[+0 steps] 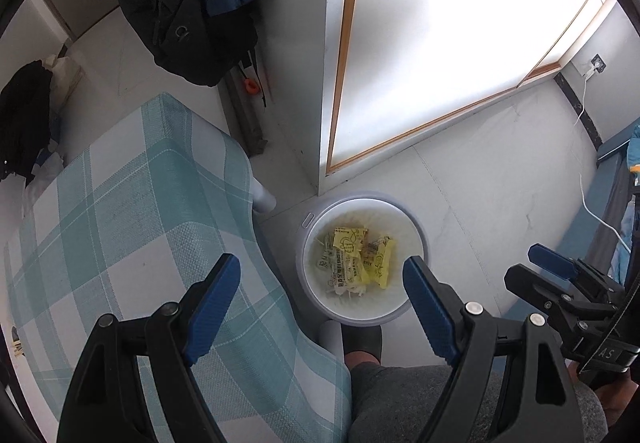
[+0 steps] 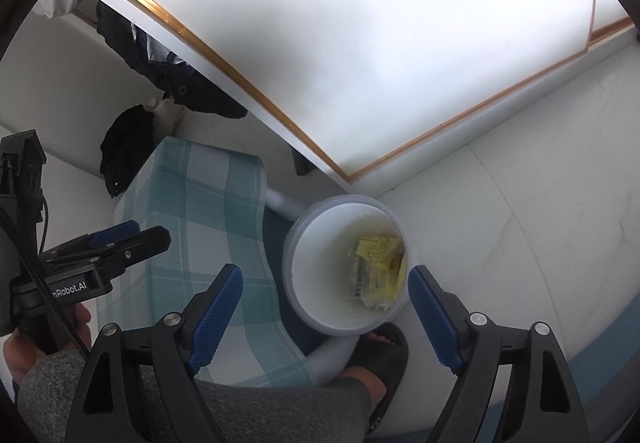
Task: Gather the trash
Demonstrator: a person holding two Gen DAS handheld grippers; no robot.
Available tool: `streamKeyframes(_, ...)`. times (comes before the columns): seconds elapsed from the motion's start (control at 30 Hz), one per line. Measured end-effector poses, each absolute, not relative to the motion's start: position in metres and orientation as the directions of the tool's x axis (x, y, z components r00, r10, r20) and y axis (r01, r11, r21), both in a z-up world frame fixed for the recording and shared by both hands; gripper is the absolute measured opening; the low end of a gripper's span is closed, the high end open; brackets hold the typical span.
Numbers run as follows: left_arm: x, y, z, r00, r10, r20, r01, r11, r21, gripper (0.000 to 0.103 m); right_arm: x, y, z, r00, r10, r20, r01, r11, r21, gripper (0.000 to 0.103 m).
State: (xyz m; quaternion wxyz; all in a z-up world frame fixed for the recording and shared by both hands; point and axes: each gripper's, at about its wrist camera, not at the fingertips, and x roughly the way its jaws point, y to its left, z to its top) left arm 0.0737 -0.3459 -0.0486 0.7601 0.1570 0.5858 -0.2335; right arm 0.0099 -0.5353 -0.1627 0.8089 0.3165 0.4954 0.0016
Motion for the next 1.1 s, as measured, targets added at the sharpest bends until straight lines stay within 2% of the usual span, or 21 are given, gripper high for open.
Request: streamKeyframes(1.1, 0.0707, -0.3477, -0.0434, 0.19, -0.213, -0.959, 0.541, 0.838, -0.079, 0.081, 0.0055, -0.5347, -0.1577, 0.523, 0.308, -0.795, 0.305, 0.803, 0.512, 0.086)
